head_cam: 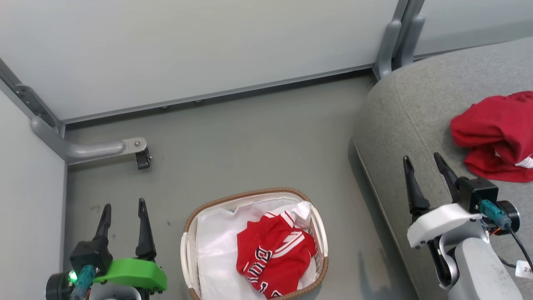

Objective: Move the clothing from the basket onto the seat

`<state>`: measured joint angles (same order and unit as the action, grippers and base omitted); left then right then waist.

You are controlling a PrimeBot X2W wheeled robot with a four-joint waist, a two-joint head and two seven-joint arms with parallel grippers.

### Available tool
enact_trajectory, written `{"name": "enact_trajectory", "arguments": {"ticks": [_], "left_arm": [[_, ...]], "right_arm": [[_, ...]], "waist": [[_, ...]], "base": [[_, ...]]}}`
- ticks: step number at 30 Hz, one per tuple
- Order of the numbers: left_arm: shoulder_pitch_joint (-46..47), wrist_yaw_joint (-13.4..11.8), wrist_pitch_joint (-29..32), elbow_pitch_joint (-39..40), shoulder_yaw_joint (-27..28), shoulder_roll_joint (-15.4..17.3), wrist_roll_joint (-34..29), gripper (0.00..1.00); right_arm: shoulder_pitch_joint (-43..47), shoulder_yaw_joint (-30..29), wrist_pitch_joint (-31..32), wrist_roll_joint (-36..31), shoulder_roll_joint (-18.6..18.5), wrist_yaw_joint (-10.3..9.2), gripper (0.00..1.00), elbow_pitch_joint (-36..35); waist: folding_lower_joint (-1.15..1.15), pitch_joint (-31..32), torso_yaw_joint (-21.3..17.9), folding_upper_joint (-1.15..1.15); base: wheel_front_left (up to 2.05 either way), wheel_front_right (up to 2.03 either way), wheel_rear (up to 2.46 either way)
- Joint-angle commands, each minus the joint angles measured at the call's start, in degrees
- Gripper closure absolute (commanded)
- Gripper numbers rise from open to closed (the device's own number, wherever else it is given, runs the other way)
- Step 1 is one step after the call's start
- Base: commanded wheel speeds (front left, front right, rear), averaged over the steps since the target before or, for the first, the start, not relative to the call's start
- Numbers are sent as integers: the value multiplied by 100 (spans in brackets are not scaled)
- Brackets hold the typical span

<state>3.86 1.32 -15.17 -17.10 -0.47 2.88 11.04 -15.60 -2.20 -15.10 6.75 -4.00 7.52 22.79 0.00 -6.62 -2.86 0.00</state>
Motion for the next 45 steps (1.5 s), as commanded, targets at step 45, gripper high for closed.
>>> {"name": "enact_trajectory", "arguments": {"ticks": [45], "left_arm": [[2593,556,2,-2887,-1624,24,-124,0]], "right_arm": [[-1428,1051,-9,689,106,-6,0,-1353]], "waist": [[0,-2871,-1547,0]], "base": [[0,0,0]]}}
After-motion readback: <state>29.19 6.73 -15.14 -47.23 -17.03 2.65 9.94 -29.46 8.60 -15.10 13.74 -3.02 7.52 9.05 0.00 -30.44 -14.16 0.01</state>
